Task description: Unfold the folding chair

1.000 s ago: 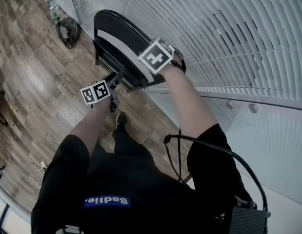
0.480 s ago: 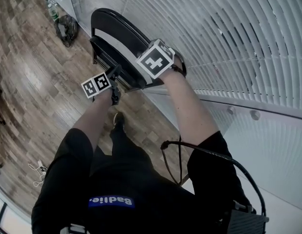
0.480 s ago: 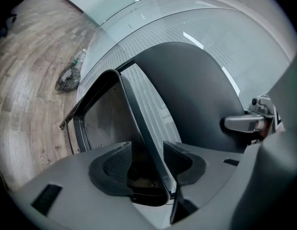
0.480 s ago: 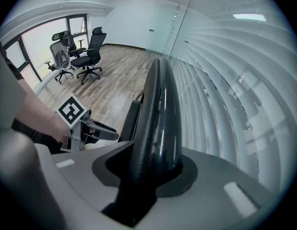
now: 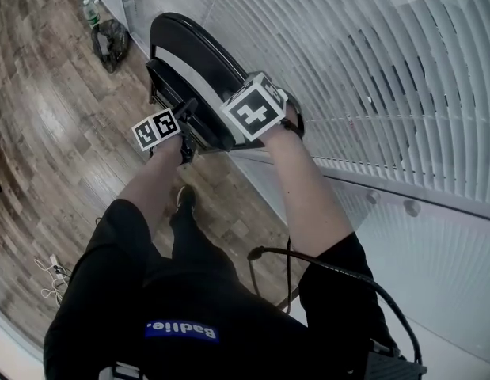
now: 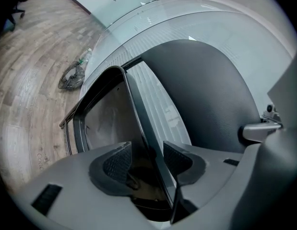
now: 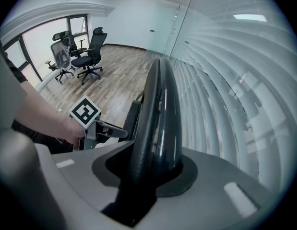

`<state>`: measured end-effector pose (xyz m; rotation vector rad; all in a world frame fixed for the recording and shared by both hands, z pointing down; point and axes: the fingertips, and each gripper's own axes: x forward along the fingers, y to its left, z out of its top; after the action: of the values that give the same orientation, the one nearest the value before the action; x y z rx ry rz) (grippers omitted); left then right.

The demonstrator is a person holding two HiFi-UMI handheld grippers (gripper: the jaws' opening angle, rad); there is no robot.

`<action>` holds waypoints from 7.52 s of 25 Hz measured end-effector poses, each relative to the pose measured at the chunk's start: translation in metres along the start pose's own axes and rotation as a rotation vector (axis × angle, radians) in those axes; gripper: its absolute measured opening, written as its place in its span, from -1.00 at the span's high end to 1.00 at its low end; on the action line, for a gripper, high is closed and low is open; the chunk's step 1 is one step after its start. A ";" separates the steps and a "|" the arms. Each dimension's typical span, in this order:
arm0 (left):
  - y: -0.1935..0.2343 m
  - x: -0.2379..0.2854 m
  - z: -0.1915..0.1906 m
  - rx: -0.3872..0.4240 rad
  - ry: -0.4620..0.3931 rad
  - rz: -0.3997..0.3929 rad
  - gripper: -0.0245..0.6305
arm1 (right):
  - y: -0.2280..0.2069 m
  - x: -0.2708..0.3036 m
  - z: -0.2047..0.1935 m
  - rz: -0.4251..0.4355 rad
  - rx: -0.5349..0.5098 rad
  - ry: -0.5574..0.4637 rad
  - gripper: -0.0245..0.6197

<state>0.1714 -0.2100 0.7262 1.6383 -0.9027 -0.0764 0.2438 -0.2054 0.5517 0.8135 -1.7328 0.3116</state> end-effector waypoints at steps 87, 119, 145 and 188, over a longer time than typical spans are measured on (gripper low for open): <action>0.235 -0.239 -0.054 -0.275 -0.116 -0.114 0.41 | 0.088 0.033 0.012 0.195 0.094 -0.021 0.54; 0.397 -0.267 -0.094 -0.424 -0.078 -0.061 0.24 | 0.078 0.126 -0.003 0.351 0.188 -0.038 0.50; 0.499 -0.296 -0.114 -0.464 -0.144 0.126 0.23 | 0.125 0.166 -0.002 0.416 0.203 -0.065 0.57; 0.107 -0.403 -0.047 0.143 0.286 -0.041 0.22 | 0.128 -0.002 -0.044 0.049 0.371 -0.233 0.21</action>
<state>-0.1397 0.0643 0.6658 1.7466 -0.6679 0.1946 0.1926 -0.0857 0.5892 1.1107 -1.9436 0.6033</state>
